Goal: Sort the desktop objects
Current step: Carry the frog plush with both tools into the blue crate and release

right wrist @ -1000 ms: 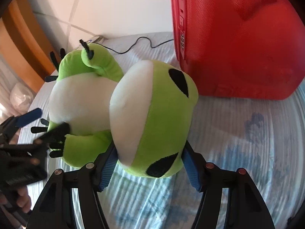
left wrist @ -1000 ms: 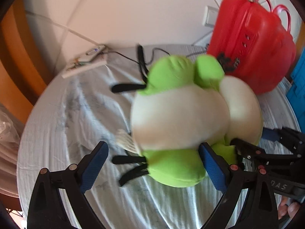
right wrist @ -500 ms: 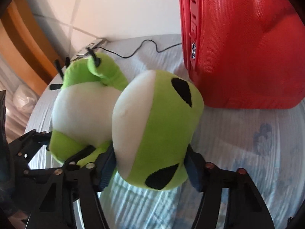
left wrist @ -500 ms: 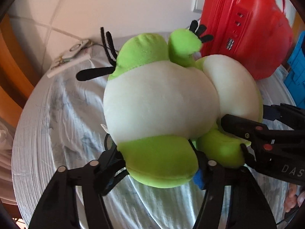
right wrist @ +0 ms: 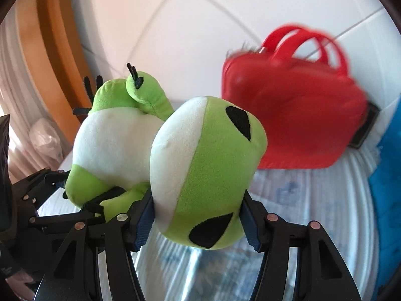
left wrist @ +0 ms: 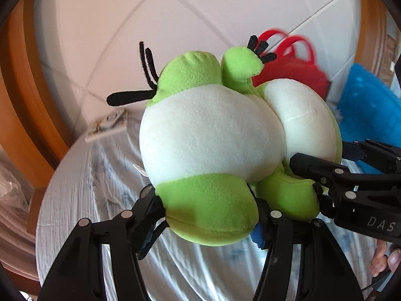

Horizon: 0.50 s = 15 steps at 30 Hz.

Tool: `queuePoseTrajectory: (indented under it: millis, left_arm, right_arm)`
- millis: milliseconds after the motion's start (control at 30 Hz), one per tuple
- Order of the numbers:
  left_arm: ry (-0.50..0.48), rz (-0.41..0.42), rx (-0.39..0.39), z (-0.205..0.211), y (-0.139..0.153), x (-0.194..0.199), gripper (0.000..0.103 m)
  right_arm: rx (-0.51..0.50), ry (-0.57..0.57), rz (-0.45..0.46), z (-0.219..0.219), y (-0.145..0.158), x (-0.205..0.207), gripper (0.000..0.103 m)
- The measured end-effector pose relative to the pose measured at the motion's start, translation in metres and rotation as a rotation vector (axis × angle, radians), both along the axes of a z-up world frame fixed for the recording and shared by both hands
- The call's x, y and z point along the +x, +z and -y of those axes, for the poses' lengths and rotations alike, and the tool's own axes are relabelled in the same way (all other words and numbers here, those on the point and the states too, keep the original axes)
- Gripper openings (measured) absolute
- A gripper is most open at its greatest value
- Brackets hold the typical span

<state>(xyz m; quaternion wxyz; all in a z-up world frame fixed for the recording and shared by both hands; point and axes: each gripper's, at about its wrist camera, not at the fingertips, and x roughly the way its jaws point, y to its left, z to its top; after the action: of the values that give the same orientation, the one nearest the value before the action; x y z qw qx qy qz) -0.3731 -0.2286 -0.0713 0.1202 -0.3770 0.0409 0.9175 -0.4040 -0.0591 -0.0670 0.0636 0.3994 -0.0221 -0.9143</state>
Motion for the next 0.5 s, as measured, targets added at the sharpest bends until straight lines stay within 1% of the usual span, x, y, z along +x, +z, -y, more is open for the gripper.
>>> queuePoseTrajectory:
  millis: [100, 133, 233, 300, 333, 500]
  left_arm:
    - [-0.028, -0.040, 0.008, -0.018, 0.022, 0.022, 0.059]
    - [-0.035, -0.052, 0.009, -0.024, 0.028, 0.029, 0.059]
    - [-0.065, -0.103, 0.012, -0.049, 0.049, 0.053, 0.059]
    - [-0.085, -0.127, 0.018, -0.065, 0.061, 0.063, 0.059]
    - [-0.099, -0.140, 0.021, -0.076, 0.067, 0.070, 0.059]
    - [-0.185, -0.193, 0.045, -0.139, 0.098, 0.102, 0.059]
  right_arm:
    - [0.008, -0.025, -0.054, -0.017, 0.026, 0.035, 0.060]
    - [0.009, -0.032, -0.069, -0.032, 0.034, 0.051, 0.061]
    - [0.014, -0.059, -0.108, -0.048, 0.053, 0.076, 0.061]
    - [0.020, -0.083, -0.142, -0.061, 0.065, 0.102, 0.061]
    - [0.023, -0.093, -0.153, -0.055, 0.062, 0.110, 0.061]
    - [0.043, -0.174, -0.216, -0.107, 0.092, 0.162, 0.061]
